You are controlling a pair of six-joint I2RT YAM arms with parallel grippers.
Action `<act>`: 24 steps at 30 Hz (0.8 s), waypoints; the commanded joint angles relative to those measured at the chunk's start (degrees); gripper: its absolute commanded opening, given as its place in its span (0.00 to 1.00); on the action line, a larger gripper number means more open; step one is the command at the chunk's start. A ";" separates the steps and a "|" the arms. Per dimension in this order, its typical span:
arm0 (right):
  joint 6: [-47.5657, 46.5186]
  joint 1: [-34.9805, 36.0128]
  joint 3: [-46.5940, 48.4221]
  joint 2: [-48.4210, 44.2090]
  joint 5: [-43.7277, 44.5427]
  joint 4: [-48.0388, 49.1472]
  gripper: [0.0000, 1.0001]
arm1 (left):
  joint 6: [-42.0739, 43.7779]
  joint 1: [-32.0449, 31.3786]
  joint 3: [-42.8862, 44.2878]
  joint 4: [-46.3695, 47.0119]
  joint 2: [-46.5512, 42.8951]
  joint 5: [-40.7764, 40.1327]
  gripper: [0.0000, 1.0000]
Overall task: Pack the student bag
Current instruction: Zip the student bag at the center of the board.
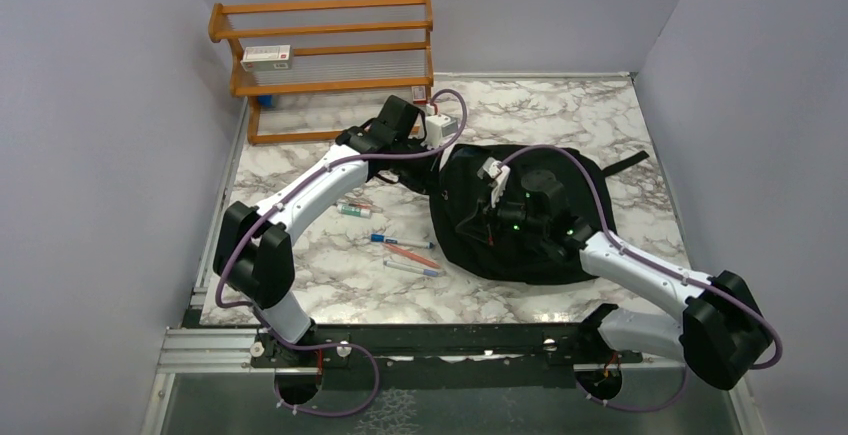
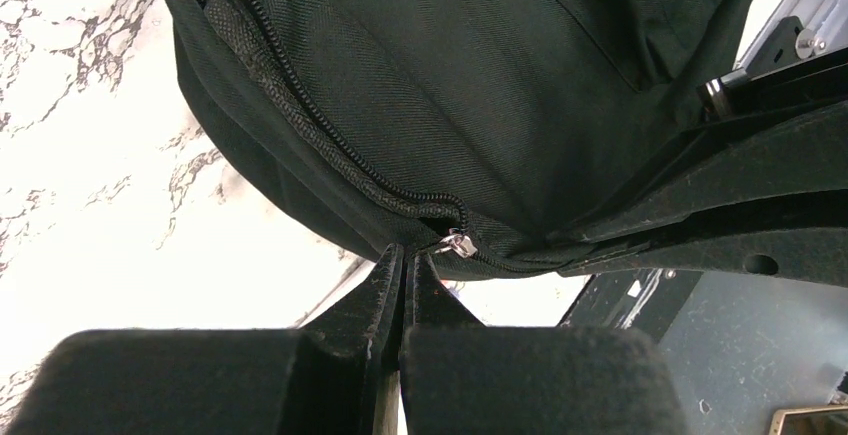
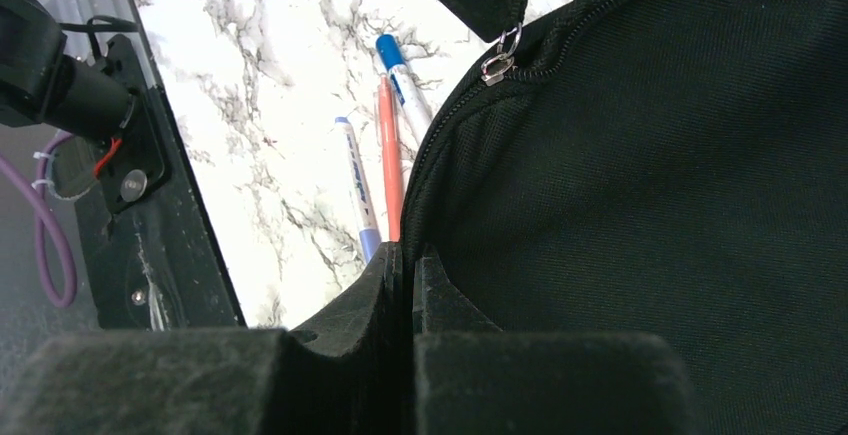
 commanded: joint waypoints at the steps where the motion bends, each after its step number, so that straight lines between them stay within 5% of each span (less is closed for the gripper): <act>1: 2.62 0.94 -1.40 -0.58 -5.83 -6.83 0.00 | 3.15 1.88 2.30 6.59 -1.82 -10.90 0.00; 11: -4.91 0.93 1.44 3.29 -13.62 -16.90 0.00 | 4.86 2.27 15.65 4.94 5.48 -17.05 0.00; 24: -5.65 1.02 2.21 5.63 -20.15 -16.96 0.01 | 8.80 2.26 29.45 0.37 13.76 -19.38 0.00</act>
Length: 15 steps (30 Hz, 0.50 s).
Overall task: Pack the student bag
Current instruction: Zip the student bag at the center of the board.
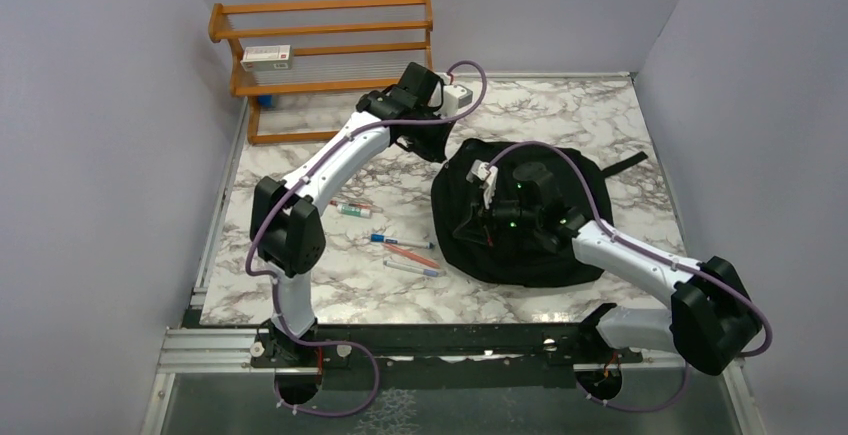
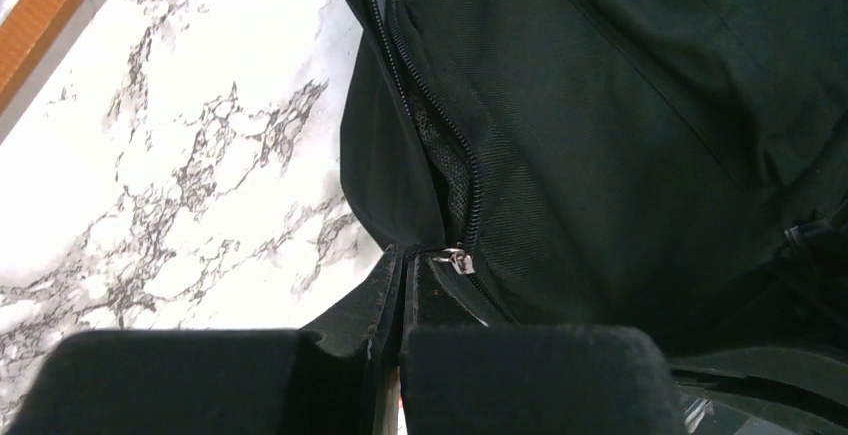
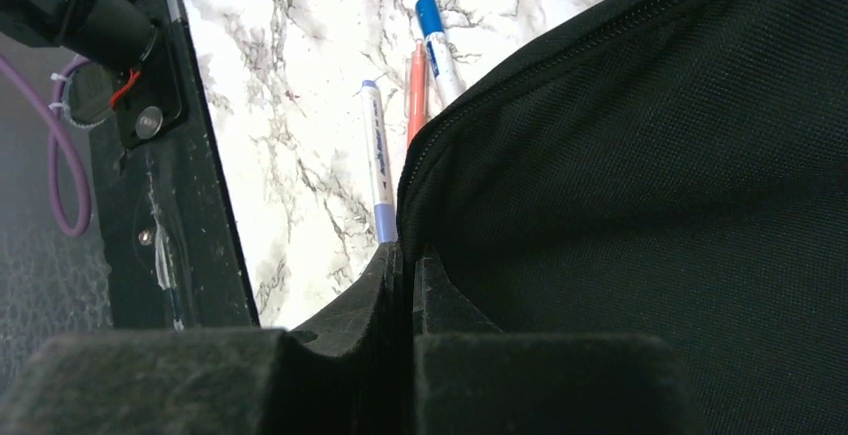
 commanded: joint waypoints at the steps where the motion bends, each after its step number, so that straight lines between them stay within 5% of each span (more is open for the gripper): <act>1: 1.08 1.85 -1.65 1.44 -13.46 -11.41 0.01 | 2.74 2.26 6.49 10.42 0.66 -8.47 0.00; 15: -1.59 7.24 0.67 2.94 -18.51 -13.01 0.00 | 3.97 2.26 20.75 8.77 11.81 -5.98 0.00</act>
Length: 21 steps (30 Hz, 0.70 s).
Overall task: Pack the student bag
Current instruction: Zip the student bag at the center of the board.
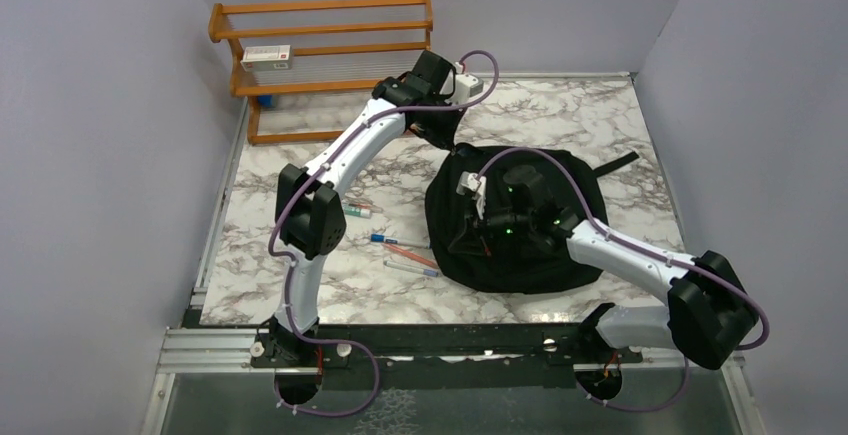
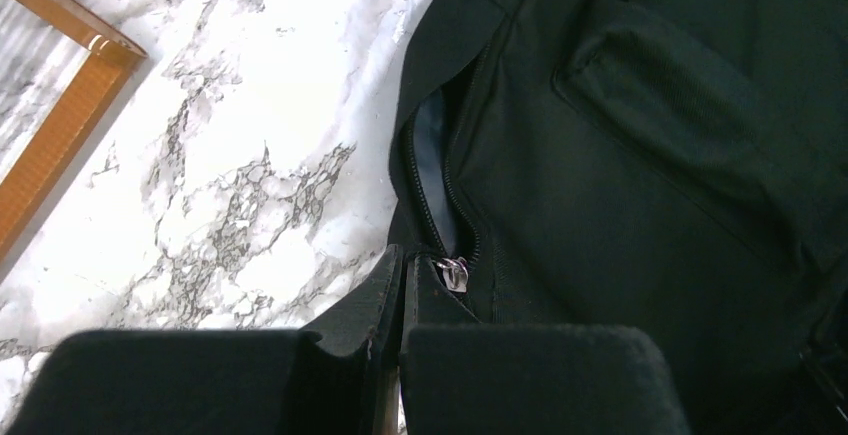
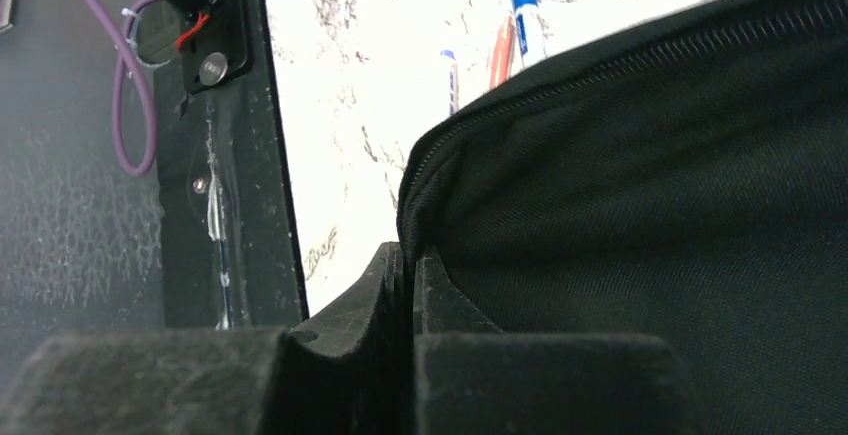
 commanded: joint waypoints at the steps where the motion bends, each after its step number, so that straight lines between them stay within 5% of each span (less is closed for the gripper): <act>1: 0.31 5.70 0.62 1.35 -11.76 -10.83 0.01 | 2.32 2.10 8.62 11.67 3.00 -4.54 0.00; 7: -1.17 6.75 1.15 -2.06 -10.24 -12.85 0.02 | 2.66 2.10 8.66 11.44 4.47 -3.73 0.00; 9: 1.87 6.73 0.15 -5.36 -5.23 -10.28 0.10 | 2.44 2.04 6.59 11.45 3.43 -2.41 0.00; 15: 23.10 6.80 -7.31 -19.61 23.30 0.43 0.43 | 1.61 1.58 -3.26 13.15 -2.69 -0.25 0.00; 21: 45.42 6.77 -9.60 -26.91 52.67 -9.58 0.48 | 0.81 1.16 -10.30 14.17 -7.93 0.44 0.00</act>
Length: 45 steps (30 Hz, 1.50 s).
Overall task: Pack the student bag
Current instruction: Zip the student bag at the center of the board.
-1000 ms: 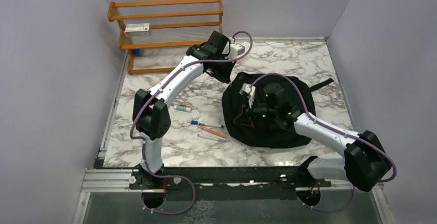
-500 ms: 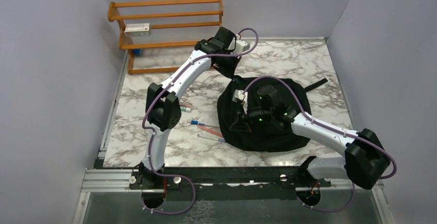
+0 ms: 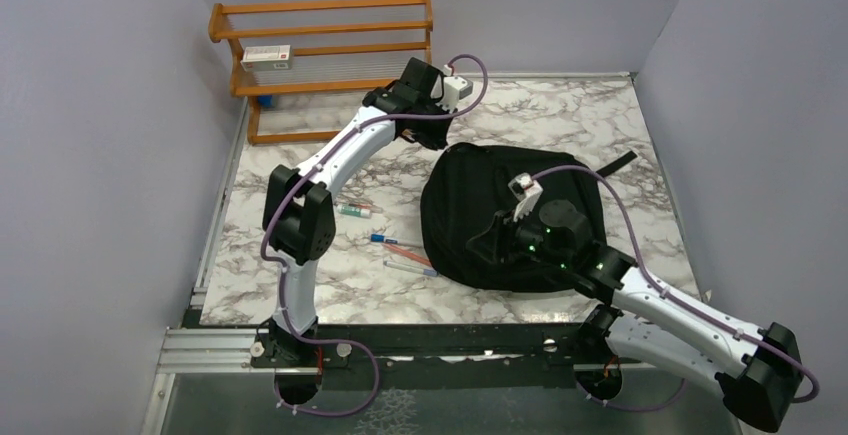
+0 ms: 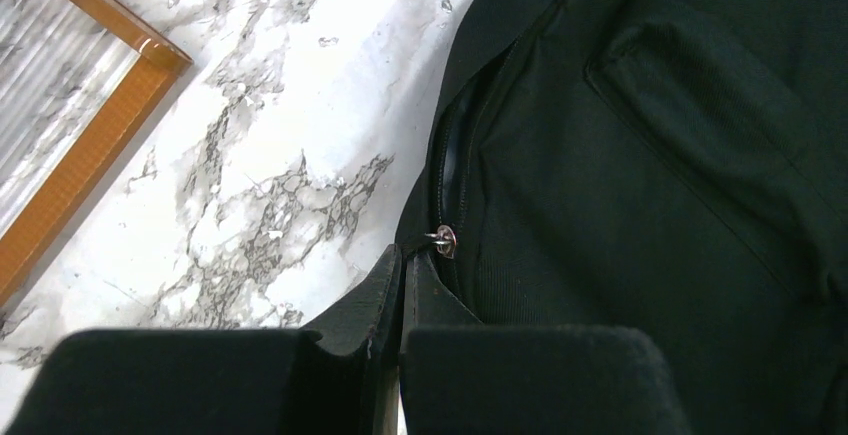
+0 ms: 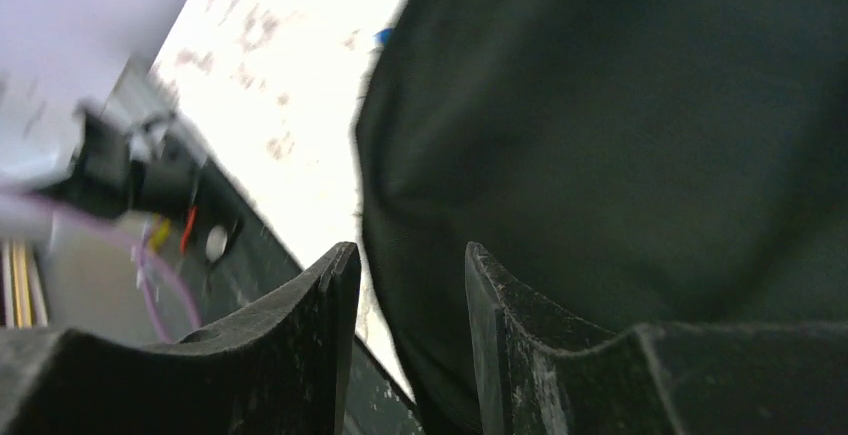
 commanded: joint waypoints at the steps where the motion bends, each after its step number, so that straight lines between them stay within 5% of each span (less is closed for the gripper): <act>1: 20.64 0.04 -0.52 -2.63 27.09 -9.27 0.47 | -0.27 -0.11 -3.72 6.18 -7.32 -0.43 0.00; 8: 28.15 0.09 3.91 7.40 25.33 -17.34 0.48 | -1.29 -0.49 -7.37 6.18 -9.57 -1.74 0.00; 15: 37.77 -0.04 5.23 13.45 44.09 -25.99 0.49 | -2.52 -0.52 -9.80 6.23 -10.90 -1.82 0.00; 20: 32.37 -7.34 4.11 12.43 52.22 -21.21 0.47 | -3.00 -0.74 -13.56 6.22 -13.24 -0.79 0.00; 24: 18.47 -23.08 3.07 15.07 41.78 -9.55 0.47 | -1.86 -2.96 -17.78 6.46 -15.52 0.51 0.00; 29: 8.45 -31.95 9.98 25.36 34.25 -2.99 0.48 | -2.87 -8.54 -22.28 7.51 -16.84 1.93 0.00; 37: -2.34 -34.38 26.45 35.20 15.95 -4.08 0.50 | -6.46 -12.04 -26.73 13.41 -17.00 3.97 0.00; 45: -9.06 -34.33 17.22 21.51 -9.61 -4.28 0.52 | -6.15 -10.90 -22.60 14.14 -12.93 3.54 0.00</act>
